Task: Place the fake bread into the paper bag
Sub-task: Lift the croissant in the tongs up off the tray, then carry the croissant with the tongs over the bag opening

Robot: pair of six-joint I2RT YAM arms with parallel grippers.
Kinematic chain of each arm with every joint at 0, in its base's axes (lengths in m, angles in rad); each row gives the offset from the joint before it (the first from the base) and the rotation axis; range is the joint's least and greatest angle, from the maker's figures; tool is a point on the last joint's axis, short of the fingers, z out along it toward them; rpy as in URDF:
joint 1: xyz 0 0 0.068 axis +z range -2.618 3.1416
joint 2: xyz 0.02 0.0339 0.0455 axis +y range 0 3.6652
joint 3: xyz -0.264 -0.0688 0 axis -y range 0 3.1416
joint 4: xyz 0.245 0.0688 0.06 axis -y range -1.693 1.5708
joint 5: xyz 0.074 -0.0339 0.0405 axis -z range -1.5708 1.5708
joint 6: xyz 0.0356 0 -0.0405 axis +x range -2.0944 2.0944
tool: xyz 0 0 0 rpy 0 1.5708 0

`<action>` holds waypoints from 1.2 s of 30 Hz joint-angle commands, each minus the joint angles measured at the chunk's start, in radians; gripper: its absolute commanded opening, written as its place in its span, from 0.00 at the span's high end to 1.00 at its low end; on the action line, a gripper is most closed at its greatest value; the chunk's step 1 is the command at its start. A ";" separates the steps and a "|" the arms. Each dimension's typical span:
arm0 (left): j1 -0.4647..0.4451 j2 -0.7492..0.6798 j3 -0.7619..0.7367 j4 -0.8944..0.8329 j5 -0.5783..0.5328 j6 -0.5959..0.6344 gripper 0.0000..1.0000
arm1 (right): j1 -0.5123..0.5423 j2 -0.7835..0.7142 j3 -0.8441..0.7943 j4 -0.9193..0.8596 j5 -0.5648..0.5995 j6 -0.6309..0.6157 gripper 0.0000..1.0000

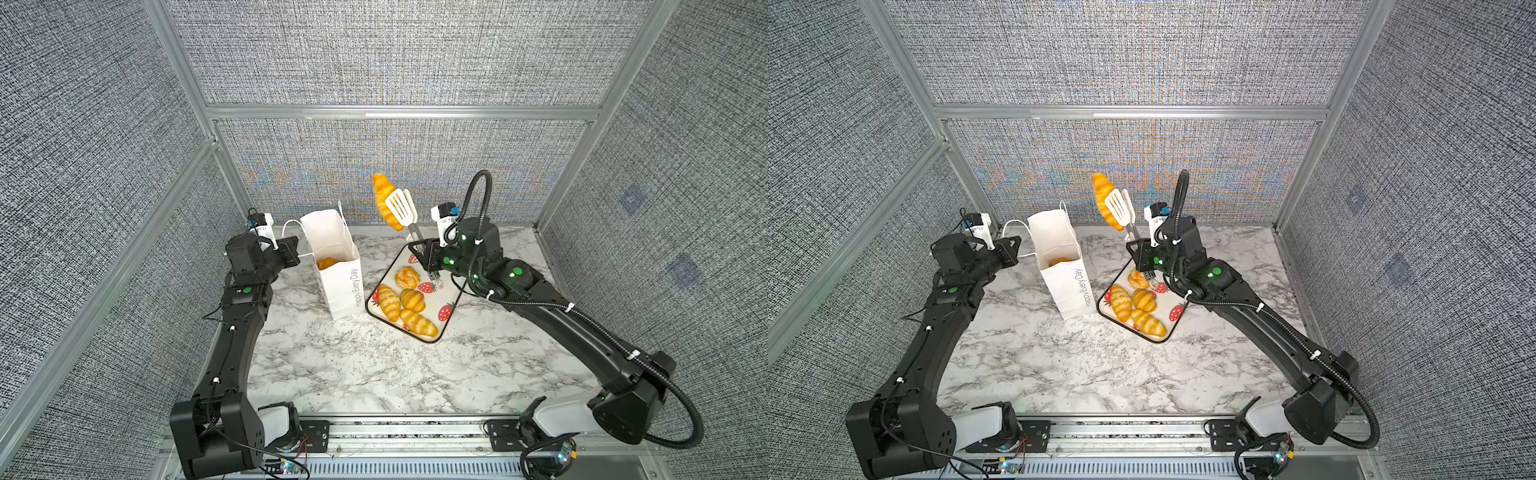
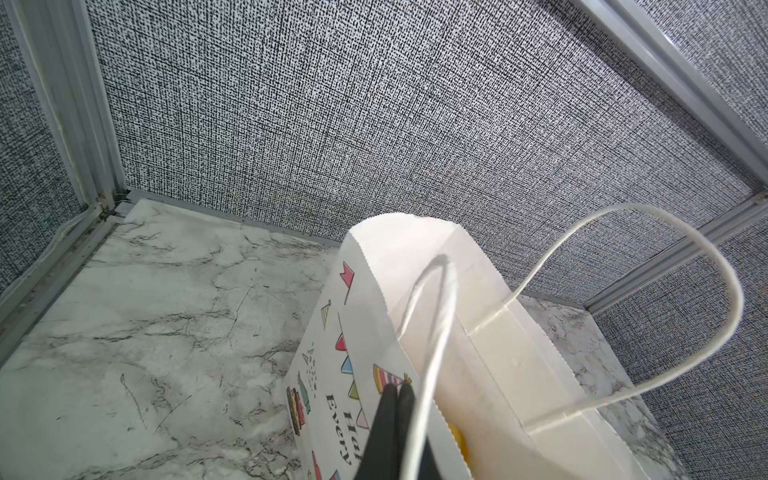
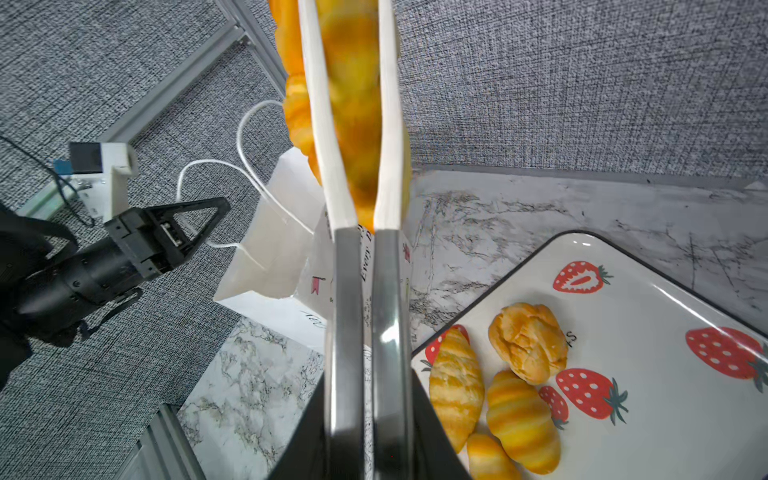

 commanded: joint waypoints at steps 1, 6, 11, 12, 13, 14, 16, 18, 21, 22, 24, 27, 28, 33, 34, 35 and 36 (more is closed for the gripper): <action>0.000 -0.002 -0.004 0.024 0.008 -0.004 1.00 | 0.030 0.000 0.028 0.060 0.018 -0.052 0.77; 0.001 0.000 -0.003 0.024 0.008 -0.004 1.00 | 0.074 0.018 0.060 0.065 0.015 -0.080 0.76; 0.001 0.000 -0.004 0.023 0.009 -0.005 1.00 | 0.110 0.042 0.096 0.069 0.004 -0.099 0.77; 0.001 0.000 -0.004 0.023 0.009 -0.004 1.00 | 0.115 0.047 0.102 0.071 0.003 -0.102 0.76; 0.001 -0.001 -0.003 0.023 0.009 -0.003 1.00 | 0.123 0.052 0.110 0.071 0.002 -0.104 0.77; 0.001 0.000 -0.004 0.022 0.006 -0.003 1.00 | 0.131 0.059 0.119 0.070 -0.004 -0.107 0.76; 0.001 -0.001 -0.004 0.022 0.007 -0.003 1.00 | 0.145 0.074 0.134 0.070 -0.009 -0.114 0.76; 0.001 0.000 -0.003 0.022 0.008 -0.003 1.00 | 0.158 0.089 0.151 0.064 -0.013 -0.125 0.76; 0.001 0.000 -0.003 0.022 0.006 -0.003 1.00 | 0.177 0.115 0.179 0.051 -0.013 -0.141 0.76; 0.001 0.000 -0.003 0.022 0.008 -0.003 1.00 | 0.185 0.122 0.188 0.048 -0.013 -0.145 0.76; 0.001 0.000 -0.003 0.022 0.007 -0.004 1.00 | 0.197 0.136 0.199 0.048 -0.018 -0.149 0.76; 0.001 0.000 -0.003 0.022 0.007 -0.004 1.00 | 0.212 0.159 0.222 0.041 -0.027 -0.152 0.76; 0.001 -0.001 -0.004 0.022 0.007 -0.003 1.00 | 0.217 0.166 0.231 0.035 -0.027 -0.155 0.77; 0.001 0.000 -0.004 0.022 0.008 -0.003 1.00 | 0.235 0.210 0.255 0.030 -0.042 -0.154 0.76; 0.001 0.000 -0.004 0.022 0.008 -0.003 1.00 | 0.235 0.220 0.261 0.028 -0.048 -0.151 0.76; 0.001 0.000 -0.004 0.022 0.008 -0.004 1.00 | 0.238 0.229 0.266 0.024 -0.055 -0.150 0.76; 0.001 0.001 -0.004 0.022 0.009 -0.003 1.00 | 0.241 0.234 0.272 0.023 -0.058 -0.149 0.76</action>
